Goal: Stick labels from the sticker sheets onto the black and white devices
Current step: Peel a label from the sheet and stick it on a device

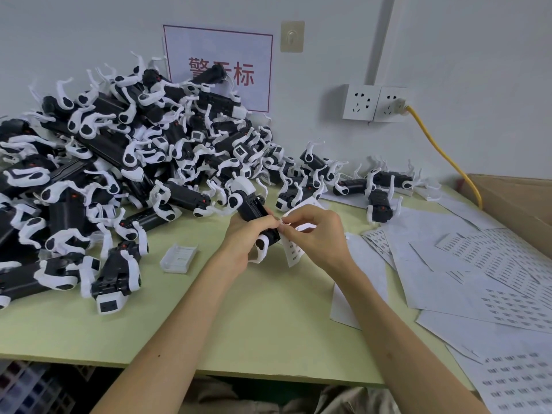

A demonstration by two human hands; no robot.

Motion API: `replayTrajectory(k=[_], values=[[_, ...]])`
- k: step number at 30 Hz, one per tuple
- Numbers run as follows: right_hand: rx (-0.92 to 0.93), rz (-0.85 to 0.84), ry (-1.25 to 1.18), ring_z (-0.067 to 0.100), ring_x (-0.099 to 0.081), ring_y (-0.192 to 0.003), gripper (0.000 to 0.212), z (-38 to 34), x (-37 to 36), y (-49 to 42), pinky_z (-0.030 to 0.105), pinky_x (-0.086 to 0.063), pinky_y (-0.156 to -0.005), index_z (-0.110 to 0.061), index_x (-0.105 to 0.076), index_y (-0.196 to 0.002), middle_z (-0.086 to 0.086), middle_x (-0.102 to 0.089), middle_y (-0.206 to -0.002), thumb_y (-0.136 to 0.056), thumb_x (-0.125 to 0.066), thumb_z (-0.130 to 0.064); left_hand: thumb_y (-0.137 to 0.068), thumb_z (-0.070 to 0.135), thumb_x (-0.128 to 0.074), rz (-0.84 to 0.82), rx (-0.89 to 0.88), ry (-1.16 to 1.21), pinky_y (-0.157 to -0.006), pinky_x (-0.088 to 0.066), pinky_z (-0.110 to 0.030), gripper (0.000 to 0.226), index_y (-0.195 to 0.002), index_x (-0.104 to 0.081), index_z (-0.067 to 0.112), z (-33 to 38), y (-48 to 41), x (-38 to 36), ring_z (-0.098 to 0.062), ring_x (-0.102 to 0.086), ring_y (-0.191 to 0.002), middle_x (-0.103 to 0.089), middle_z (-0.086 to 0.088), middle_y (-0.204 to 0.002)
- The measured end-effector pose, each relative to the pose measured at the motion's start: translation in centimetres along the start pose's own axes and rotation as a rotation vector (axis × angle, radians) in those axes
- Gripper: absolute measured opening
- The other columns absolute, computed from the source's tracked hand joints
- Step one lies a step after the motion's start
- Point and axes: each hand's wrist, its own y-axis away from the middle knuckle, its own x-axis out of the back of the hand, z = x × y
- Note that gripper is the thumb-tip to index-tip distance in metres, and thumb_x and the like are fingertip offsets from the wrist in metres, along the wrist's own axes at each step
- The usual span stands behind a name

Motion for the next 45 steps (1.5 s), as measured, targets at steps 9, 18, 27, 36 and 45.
replayTrajectory(k=[9, 18, 27, 36, 45], values=[[-0.031, -0.010, -0.072, 0.020, -0.074, -0.074, 0.013, -0.4, 0.3, 0.0, 0.048, -0.062, -0.077, -0.010, -0.079, -0.075, 0.000, -0.075, -0.075, -0.083, -0.074, -0.001, -0.061, 0.015, -0.068, -0.080, -0.147, -0.060, -0.061, -0.051, -0.014, 0.019, -0.080, -0.068, 0.015, 0.1, 0.6, -0.4, -0.006, -0.066, -0.068, -0.070, 0.004, -0.072], [-0.006, -0.005, -0.070, 0.010, -0.073, -0.073, 0.006, -0.4, 0.7, 0.0, 0.020, -0.054, -0.071, -0.009, -0.079, -0.081, -0.004, -0.076, -0.077, -0.083, -0.080, -0.004, -0.063, 0.021, -0.079, -0.089, -0.187, -0.006, -0.071, -0.052, -0.018, 0.013, -0.064, -0.073, 0.033, 0.3, 0.6, -0.1, -0.005, -0.070, -0.076, -0.073, 0.010, -0.077], [-0.010, 0.024, -0.047, 0.010, -0.069, -0.067, 0.013, -0.7, 0.4, 0.2, 0.022, -0.055, -0.070, -0.005, -0.077, -0.074, 0.001, -0.074, -0.071, -0.082, -0.071, 0.003, -0.063, 0.011, -0.070, -0.082, -0.227, -0.062, -0.063, -0.051, -0.011, 0.024, -0.061, -0.071, 0.035, 0.0, 0.5, -0.3, -0.001, -0.068, -0.070, -0.072, 0.013, -0.071], [-0.079, -0.024, -0.153, 0.020, -0.071, -0.074, 0.018, -0.3, 0.5, -0.3, 0.043, -0.062, -0.080, -0.009, -0.077, -0.076, 0.009, -0.076, -0.078, -0.087, -0.069, 0.002, -0.081, -0.005, -0.067, -0.116, -0.230, -0.022, -0.065, -0.053, -0.015, 0.044, -0.060, -0.071, 0.034, 0.0, 0.2, -0.1, -0.004, -0.069, -0.070, -0.072, 0.012, -0.072], [-0.162, -0.141, -0.312, 0.016, -0.070, -0.082, 0.012, -0.4, 1.0, -0.5, 0.033, -0.059, -0.083, -0.009, -0.078, -0.086, 0.005, -0.077, -0.085, -0.093, -0.070, -0.004, -0.061, 0.013, -0.074, -0.089, -0.170, 0.047, -0.072, -0.052, -0.023, 0.016, -0.064, -0.070, 0.028, 0.3, 0.3, 0.0, -0.009, -0.069, -0.071, -0.072, 0.005, -0.074]])
